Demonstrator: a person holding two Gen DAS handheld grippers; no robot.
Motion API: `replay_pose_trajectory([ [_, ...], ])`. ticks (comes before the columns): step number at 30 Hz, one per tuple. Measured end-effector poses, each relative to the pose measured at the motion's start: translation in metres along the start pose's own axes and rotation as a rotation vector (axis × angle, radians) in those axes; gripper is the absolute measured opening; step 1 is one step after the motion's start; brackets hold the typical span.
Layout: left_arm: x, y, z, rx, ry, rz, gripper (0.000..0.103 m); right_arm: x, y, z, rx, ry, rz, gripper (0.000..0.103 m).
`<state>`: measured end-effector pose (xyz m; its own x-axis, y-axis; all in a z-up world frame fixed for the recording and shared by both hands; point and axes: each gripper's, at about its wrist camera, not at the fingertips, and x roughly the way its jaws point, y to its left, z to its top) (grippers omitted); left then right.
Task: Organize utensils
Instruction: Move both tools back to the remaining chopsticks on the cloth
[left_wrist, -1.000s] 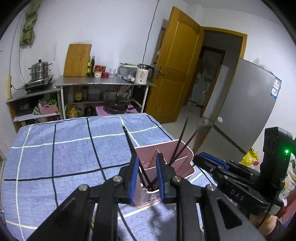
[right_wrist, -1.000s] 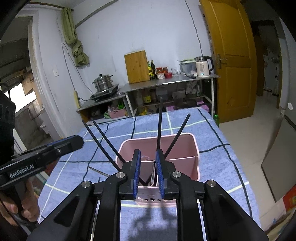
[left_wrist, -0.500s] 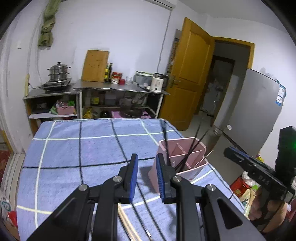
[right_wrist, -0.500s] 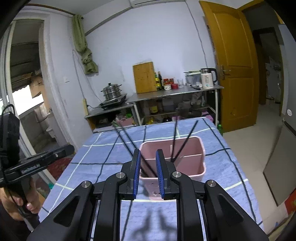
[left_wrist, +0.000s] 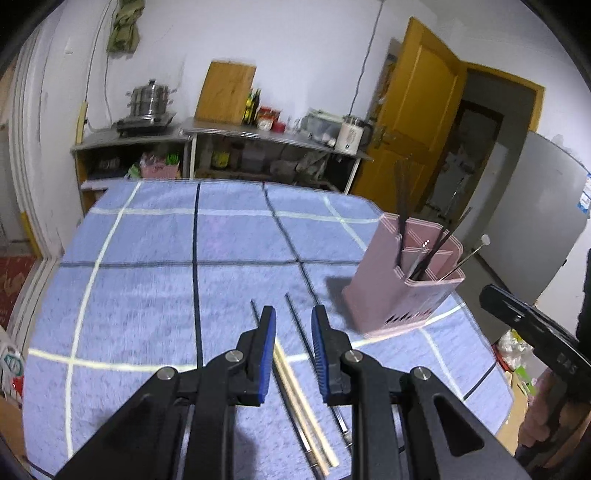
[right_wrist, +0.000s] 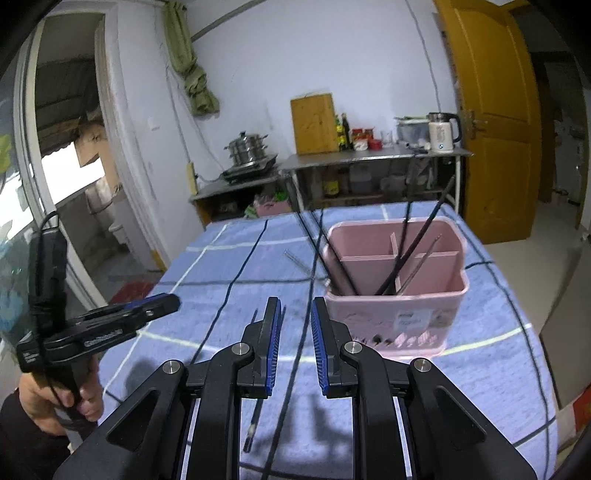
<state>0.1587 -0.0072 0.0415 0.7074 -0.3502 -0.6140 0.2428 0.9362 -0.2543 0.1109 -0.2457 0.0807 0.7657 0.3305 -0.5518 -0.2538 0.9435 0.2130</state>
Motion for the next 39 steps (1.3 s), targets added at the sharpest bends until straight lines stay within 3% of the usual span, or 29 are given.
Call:
replay_pose_trajectory([
  [7, 0.047, 0.02, -0.018, -0.051, 0.093, 0.021, 0.021, 0.039, 0.012, -0.026, -0.013, 0.092, 0.021, 0.017],
  [22, 0.142, 0.032, -0.003, -0.067, 0.212, 0.065, 0.021, 0.111, 0.012, -0.052, 0.006, 0.226, 0.039, 0.017],
  [28, 0.155, 0.029, -0.001, -0.032, 0.228, 0.091, 0.02, 0.124, 0.011, -0.053, 0.006, 0.238, 0.034, 0.017],
  [31, 0.154, 0.03, -0.001, -0.003, 0.237, 0.107, 0.008, 0.128, 0.013, -0.055, 0.005, 0.246, 0.036, 0.017],
  [39, 0.141, 0.048, -0.006, 0.015, 0.236, 0.115, 0.007, 0.157, 0.018, -0.062, -0.004, 0.304, 0.032, 0.017],
])
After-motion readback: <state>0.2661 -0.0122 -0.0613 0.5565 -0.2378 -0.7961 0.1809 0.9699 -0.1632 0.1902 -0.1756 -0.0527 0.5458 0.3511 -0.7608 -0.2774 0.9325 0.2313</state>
